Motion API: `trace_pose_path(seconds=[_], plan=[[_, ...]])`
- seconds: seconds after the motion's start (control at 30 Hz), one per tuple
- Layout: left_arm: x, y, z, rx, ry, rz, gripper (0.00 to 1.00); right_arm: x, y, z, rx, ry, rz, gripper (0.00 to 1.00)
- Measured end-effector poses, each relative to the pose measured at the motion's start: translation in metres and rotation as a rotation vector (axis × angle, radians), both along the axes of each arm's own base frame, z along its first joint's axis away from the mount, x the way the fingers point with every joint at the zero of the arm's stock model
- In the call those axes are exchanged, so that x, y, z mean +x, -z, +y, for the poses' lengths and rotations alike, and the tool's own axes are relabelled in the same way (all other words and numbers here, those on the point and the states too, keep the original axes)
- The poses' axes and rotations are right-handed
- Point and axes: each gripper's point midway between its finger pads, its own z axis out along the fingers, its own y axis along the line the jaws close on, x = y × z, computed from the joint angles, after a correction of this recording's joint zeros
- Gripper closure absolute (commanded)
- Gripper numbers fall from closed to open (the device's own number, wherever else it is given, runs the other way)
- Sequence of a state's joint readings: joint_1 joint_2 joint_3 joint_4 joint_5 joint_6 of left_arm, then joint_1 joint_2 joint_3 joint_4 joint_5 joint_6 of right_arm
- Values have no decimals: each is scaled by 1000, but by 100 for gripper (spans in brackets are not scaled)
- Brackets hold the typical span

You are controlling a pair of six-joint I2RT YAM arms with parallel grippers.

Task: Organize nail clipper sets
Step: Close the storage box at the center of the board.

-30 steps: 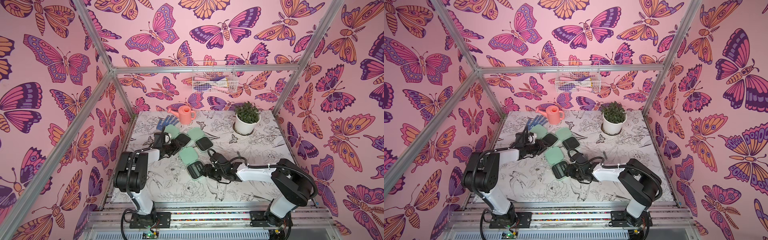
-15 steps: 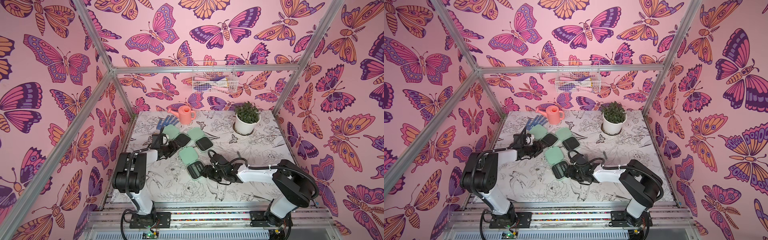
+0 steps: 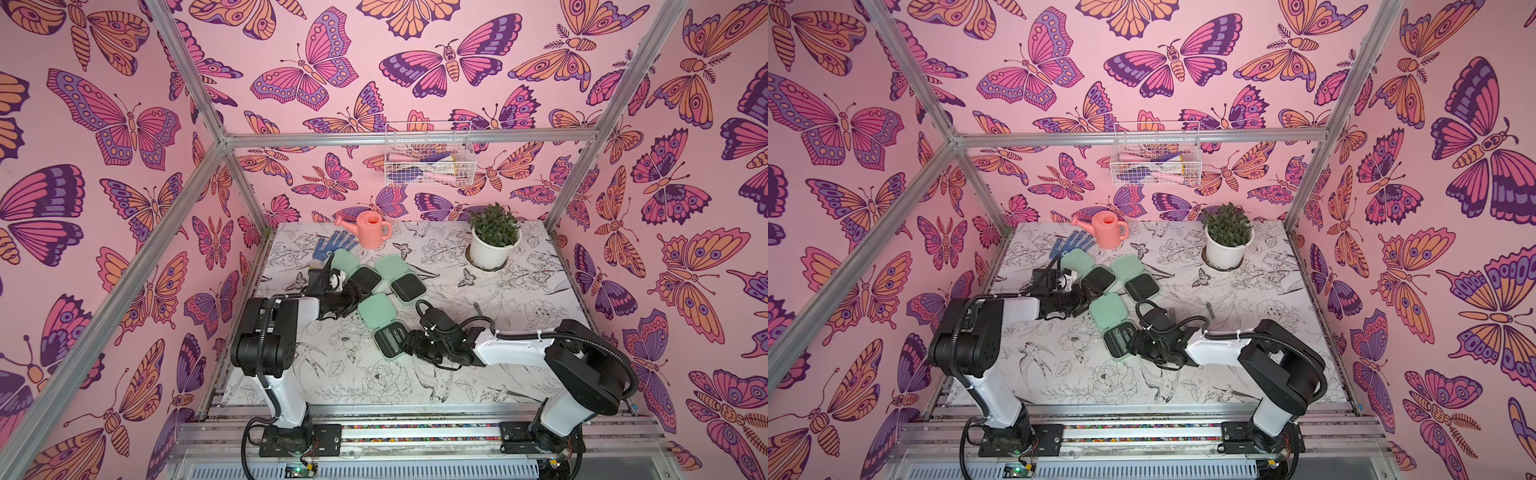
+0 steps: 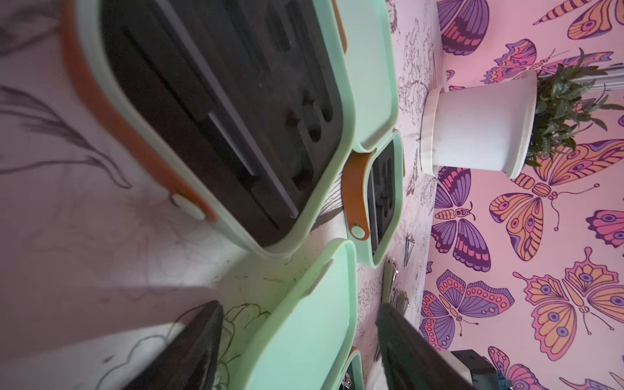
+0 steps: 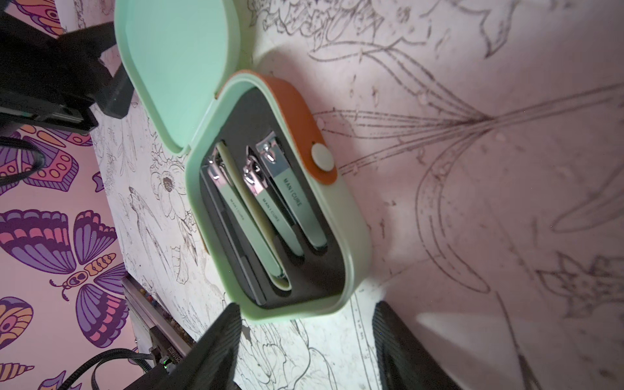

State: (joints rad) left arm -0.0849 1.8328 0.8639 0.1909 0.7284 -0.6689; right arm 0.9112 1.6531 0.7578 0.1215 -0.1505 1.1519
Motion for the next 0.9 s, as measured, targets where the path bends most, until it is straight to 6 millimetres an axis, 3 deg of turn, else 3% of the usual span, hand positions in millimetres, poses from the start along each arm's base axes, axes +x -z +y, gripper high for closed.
trace_pose_path(seconds=[0.47,0.9], plan=[[-14,-2,-7,-41,20,-28,29,10,0,6,43,61,-17,37],[-36,-50,-7,-58,24,-193,29,21,0,13,80,114,-36,37]])
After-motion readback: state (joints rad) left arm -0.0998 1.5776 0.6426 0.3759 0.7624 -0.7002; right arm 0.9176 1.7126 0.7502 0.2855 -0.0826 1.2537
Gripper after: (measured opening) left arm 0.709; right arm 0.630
